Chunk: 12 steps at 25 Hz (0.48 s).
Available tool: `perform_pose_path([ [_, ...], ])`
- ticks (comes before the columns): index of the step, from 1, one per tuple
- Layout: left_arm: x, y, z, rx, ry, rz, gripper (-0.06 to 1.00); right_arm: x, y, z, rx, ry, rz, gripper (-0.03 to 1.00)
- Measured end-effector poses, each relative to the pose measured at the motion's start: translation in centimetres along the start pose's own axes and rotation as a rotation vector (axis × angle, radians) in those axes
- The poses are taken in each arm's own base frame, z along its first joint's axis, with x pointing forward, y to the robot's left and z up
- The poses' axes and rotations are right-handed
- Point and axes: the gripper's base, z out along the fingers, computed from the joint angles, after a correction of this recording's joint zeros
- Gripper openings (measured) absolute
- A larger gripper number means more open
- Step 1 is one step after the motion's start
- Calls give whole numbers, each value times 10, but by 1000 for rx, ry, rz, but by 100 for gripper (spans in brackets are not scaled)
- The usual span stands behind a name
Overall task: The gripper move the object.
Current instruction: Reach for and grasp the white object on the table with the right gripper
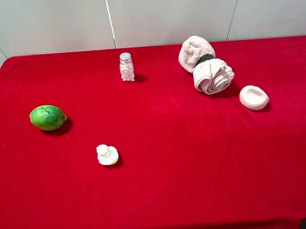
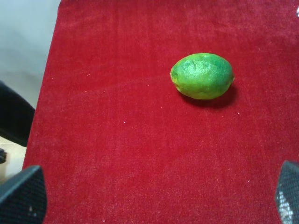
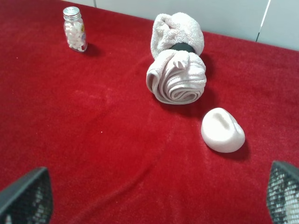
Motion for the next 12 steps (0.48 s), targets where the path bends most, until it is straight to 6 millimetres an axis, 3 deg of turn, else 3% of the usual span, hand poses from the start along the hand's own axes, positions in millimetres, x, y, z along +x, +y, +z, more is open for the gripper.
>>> perform_pose_path([
  [12,0,0,0,0,0,0,97,0,0,0,0,0,0,69],
])
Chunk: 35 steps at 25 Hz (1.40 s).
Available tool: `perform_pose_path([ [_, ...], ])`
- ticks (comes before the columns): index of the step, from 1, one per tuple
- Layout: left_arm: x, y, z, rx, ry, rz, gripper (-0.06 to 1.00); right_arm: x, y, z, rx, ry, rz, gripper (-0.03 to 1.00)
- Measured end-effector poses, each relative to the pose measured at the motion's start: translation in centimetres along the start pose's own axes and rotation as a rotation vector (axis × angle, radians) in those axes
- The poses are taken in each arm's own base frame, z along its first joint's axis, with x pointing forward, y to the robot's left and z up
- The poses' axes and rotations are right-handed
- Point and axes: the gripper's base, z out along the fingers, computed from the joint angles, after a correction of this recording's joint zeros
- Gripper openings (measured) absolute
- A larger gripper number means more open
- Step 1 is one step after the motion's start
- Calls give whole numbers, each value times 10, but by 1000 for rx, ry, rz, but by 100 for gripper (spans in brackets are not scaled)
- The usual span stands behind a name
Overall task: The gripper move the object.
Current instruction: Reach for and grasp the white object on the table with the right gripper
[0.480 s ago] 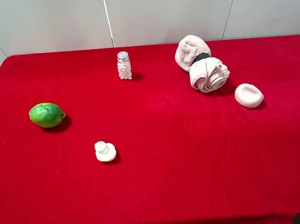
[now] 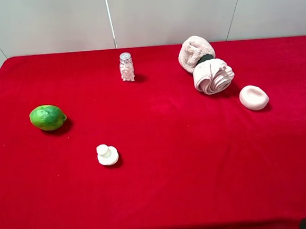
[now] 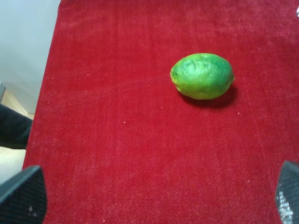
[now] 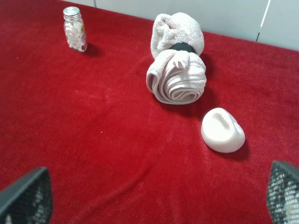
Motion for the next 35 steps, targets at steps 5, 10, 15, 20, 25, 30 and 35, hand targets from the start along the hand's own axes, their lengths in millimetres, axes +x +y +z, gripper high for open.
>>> perform_pose_path([
  [5,0,0,0,0,0,0,97,0,0,0,0,0,0,69],
  [10,0,0,0,0,0,0,97,0,0,0,0,0,0,69],
  [15,0,0,0,0,0,0,97,0,0,0,0,0,0,69],
  [20,0,0,0,0,0,0,97,0,0,0,0,0,0,69],
  [25,0,0,0,0,0,0,97,0,0,0,0,0,0,69],
  [30,0,0,0,0,0,0,97,0,0,0,0,0,0,69],
  [35,0,0,0,0,0,0,97,0,0,0,0,0,0,69],
])
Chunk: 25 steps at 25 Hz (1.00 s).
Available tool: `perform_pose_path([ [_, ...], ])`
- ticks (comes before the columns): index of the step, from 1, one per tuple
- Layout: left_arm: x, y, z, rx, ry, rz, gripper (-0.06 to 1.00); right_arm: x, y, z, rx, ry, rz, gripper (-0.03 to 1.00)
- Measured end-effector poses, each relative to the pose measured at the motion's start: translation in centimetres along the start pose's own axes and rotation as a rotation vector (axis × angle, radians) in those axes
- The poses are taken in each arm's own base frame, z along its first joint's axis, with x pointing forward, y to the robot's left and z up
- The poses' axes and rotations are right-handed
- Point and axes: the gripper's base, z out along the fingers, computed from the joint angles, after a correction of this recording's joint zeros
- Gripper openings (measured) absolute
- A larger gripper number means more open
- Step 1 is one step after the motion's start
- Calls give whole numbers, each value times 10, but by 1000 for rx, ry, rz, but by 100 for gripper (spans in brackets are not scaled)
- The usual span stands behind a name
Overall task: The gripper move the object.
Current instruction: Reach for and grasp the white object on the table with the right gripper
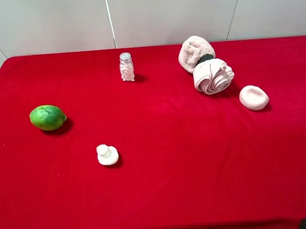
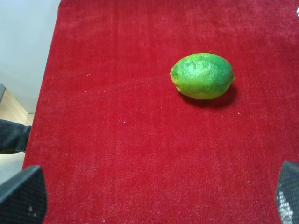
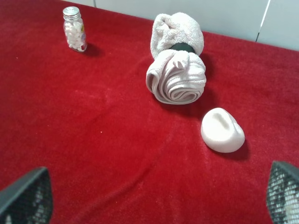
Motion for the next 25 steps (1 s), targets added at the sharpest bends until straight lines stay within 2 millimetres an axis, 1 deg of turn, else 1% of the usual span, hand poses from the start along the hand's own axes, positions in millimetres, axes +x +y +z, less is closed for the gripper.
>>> perform_pose_path([
  [11,0,0,0,0,0,0,97,-1,0,1,1,8,0,69],
  [18,0,0,0,0,0,0,97,-14,-2,19,3,99,5,69],
  [25,0,0,0,0,0,0,97,-30,-6,44,16,168,7,69],
])
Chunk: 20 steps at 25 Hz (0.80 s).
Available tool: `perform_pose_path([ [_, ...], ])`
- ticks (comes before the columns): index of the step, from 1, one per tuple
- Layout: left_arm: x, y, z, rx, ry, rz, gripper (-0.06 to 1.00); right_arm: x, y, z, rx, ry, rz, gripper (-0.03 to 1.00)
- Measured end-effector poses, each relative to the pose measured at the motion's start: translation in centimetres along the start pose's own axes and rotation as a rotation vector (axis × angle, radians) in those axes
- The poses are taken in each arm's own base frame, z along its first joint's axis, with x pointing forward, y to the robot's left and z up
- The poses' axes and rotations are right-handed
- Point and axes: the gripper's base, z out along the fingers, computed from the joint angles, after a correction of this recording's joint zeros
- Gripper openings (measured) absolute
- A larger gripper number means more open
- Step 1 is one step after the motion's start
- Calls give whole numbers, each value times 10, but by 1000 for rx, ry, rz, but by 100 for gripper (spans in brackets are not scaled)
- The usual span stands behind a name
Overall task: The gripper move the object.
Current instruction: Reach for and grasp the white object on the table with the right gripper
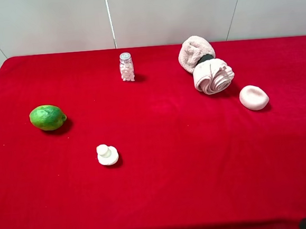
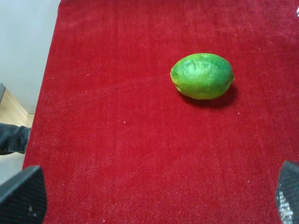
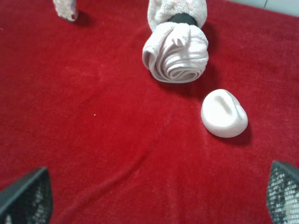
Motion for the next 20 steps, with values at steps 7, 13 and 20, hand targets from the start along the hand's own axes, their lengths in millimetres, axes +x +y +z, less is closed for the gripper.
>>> perform_pose_path([
  [7,0,0,0,0,0,0,97,-24,-5,26,29,78,-15,69],
  [13,0,0,0,0,0,0,97,-53,-12,53,65,173,-46,69],
  [20,0,0,0,0,0,0,97,-81,-19,89,92,274,-84,69],
])
